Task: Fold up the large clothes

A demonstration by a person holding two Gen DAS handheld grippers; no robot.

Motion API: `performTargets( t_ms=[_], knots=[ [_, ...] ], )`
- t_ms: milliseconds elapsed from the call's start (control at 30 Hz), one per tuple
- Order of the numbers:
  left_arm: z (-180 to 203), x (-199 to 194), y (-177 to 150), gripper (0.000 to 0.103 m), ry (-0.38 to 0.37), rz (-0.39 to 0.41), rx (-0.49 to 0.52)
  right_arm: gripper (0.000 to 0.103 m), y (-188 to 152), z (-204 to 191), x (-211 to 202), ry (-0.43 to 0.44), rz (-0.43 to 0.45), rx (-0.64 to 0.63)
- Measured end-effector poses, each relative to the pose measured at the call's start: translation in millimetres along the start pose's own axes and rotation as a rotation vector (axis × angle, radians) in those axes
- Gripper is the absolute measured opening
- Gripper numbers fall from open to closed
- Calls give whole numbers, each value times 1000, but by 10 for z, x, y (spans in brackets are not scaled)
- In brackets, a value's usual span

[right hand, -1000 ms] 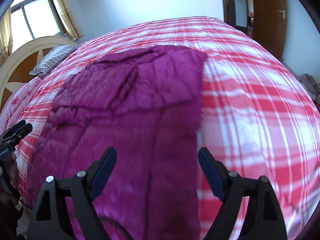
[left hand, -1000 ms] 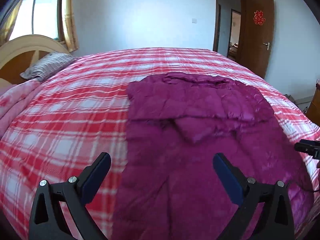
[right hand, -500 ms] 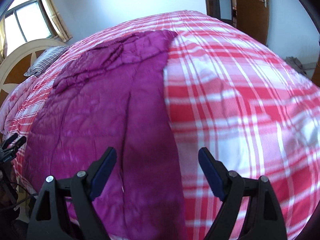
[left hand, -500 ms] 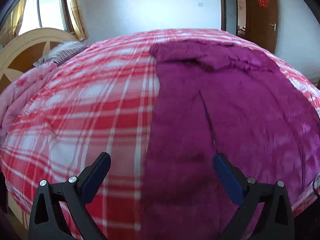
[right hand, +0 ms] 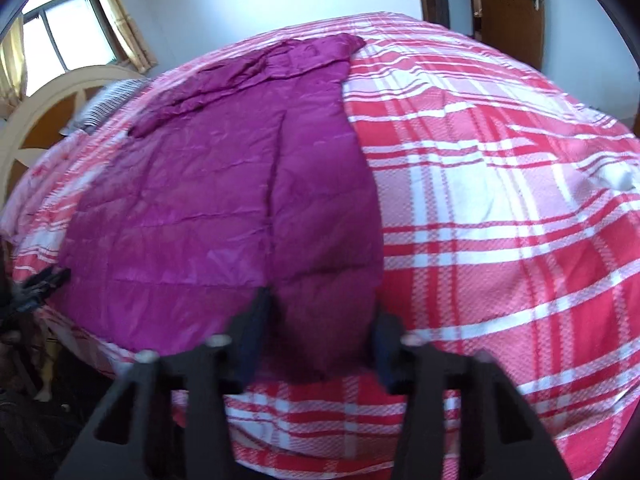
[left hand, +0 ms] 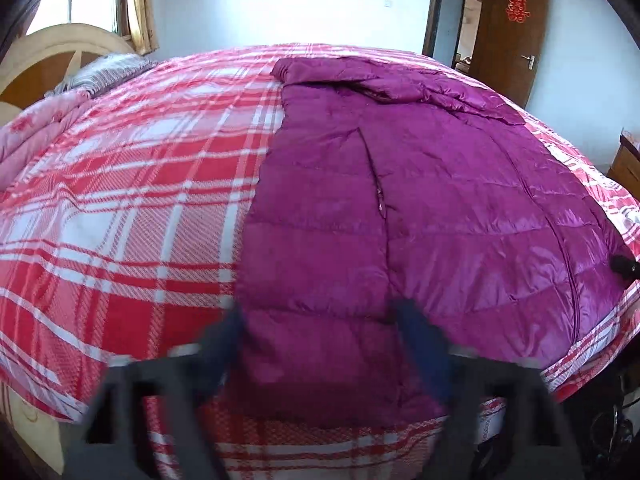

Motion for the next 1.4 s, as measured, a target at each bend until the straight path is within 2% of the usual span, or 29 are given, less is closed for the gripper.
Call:
performTargets(
  t_ms=[33,100,167,433,600,767,833,933,967,1067,1233,1333,1400],
  knots=[
    [1,-17,16,20,-16,5,5,19,-8,-20,-8,10,5,0],
    [-24,-96,47,11,-57,4,2,14,-2,-72,-51,23,24,-10],
    [-56,-219,95,8,-91,26,-8,13,10,-128,-119,44,52,-14],
    [-246,-1069,387,6,-269,147,-57,10,85,-402,-752,124,163,-42],
    [-389,-1691,586,6,-418,214,-123,9,112,-594,-1335,169,258,-61],
    [-444,-2045,769,6,-446,297,-118,9,228,-810,-1834,196,379,-104],
    [-433,-1966,839,6,-442,300,-110,9,308,-876,-1941,217,425,-114],
    [-430,-1644,1036,6,-446,275,-114,9,472,-892,-1900,217,452,-131],
    [-416,-1460,1169,6,-426,271,-114,9,557,-850,-1826,220,452,-122],
    [-399,-1043,1476,6,-428,251,-129,9,862,-667,-1616,239,447,-77],
    [-356,-194,2071,7,-351,232,-159,8,1486,-422,-1114,189,444,-16],
    [-349,333,2375,11,-315,165,-210,8,1817,-236,-819,160,432,34],
    [-342,531,2490,13,-301,111,-219,8,2016,-126,-600,135,412,59]
  ],
)
Point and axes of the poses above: each gripper's, at about its wrist camera, not at the fingertips, and x roughly the way its jaws point, z to its right, y to its top, the point moved 5 cm from there along x, roughly the way its jaws point, and after that the axes turned 13 degrees about y, right-handed, at the moved point
